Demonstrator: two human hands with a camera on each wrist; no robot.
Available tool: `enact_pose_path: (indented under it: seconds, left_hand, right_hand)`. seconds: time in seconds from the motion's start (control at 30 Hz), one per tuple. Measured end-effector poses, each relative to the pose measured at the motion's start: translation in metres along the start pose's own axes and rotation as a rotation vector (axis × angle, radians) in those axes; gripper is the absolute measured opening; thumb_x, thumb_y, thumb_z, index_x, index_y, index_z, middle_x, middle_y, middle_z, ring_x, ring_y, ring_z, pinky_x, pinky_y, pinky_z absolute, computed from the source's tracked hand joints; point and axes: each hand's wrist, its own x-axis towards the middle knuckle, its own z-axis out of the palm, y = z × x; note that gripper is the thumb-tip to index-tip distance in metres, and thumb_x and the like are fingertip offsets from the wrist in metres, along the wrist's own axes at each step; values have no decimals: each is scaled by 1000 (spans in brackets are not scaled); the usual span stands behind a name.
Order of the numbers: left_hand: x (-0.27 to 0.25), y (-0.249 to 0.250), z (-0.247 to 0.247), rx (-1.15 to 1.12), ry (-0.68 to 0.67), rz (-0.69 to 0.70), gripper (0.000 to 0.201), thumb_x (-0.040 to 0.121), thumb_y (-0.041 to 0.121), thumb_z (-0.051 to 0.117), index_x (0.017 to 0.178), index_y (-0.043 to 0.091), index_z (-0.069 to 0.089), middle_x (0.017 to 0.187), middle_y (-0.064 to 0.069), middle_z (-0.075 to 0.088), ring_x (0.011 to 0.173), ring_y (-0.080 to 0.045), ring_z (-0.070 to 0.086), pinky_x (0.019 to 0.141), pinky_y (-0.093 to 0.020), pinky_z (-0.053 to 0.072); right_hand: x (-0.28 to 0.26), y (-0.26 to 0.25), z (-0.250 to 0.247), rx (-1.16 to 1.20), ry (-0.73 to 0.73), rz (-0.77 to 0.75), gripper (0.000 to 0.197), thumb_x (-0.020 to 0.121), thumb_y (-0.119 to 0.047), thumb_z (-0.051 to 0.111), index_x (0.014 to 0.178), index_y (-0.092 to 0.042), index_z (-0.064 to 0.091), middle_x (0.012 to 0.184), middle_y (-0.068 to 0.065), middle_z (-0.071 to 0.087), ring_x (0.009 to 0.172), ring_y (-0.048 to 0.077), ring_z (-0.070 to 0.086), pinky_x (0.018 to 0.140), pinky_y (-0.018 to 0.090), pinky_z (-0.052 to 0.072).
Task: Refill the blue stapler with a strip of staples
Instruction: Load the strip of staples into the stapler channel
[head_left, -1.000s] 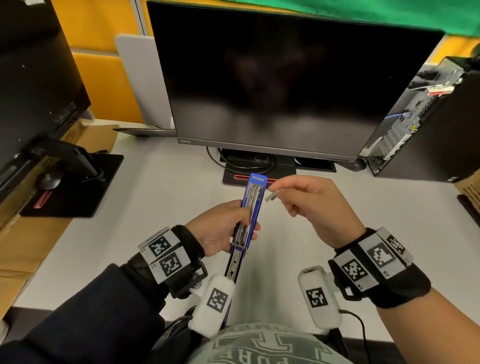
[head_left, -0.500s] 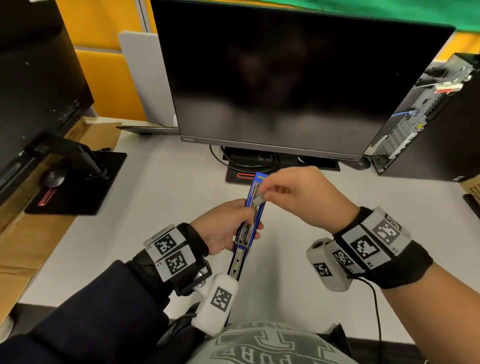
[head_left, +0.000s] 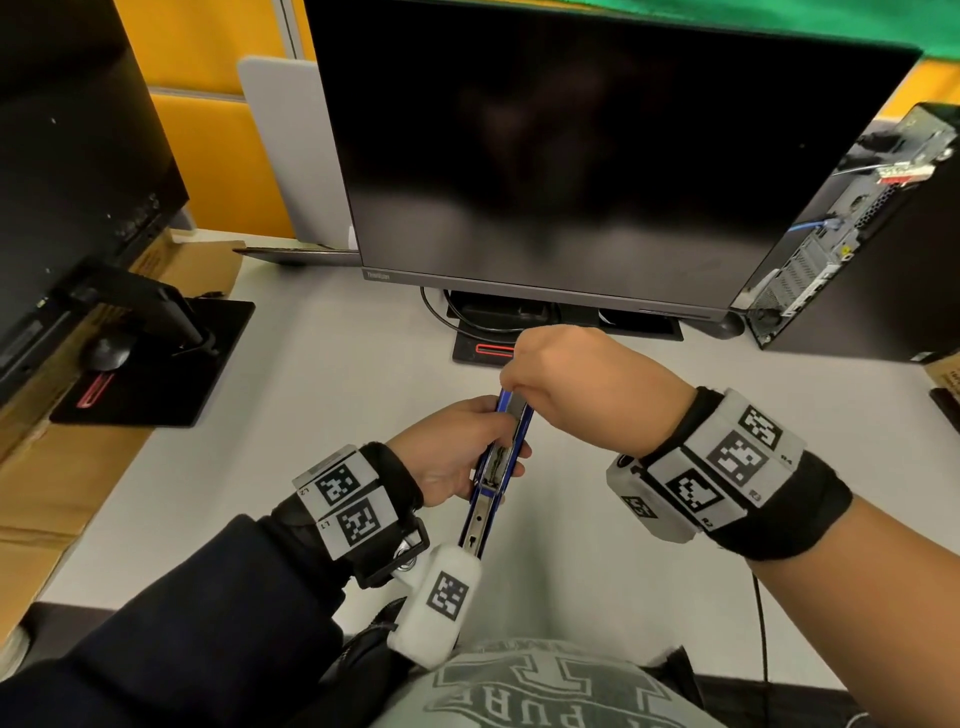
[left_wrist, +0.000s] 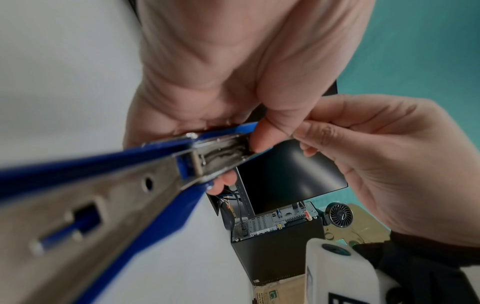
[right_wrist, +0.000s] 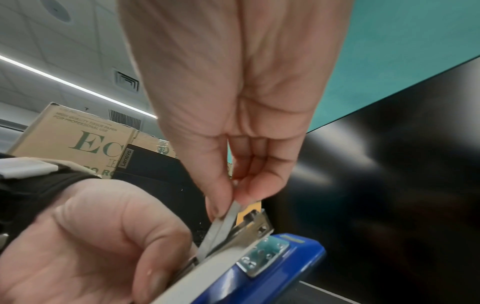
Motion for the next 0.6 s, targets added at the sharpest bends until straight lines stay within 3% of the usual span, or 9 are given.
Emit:
enact_pose_path:
  seconds: [0.6]
  left_hand:
    - [2, 2, -3, 5, 11, 12, 30, 85, 7, 40, 110, 18, 51, 92, -7, 60, 90, -23, 58, 72, -44, 51]
  right_hand:
    - [-6, 3, -9, 206, 86, 55, 25, 91, -11, 45, 102, -8, 67, 104, 11, 66, 96, 28, 60, 86, 41, 49]
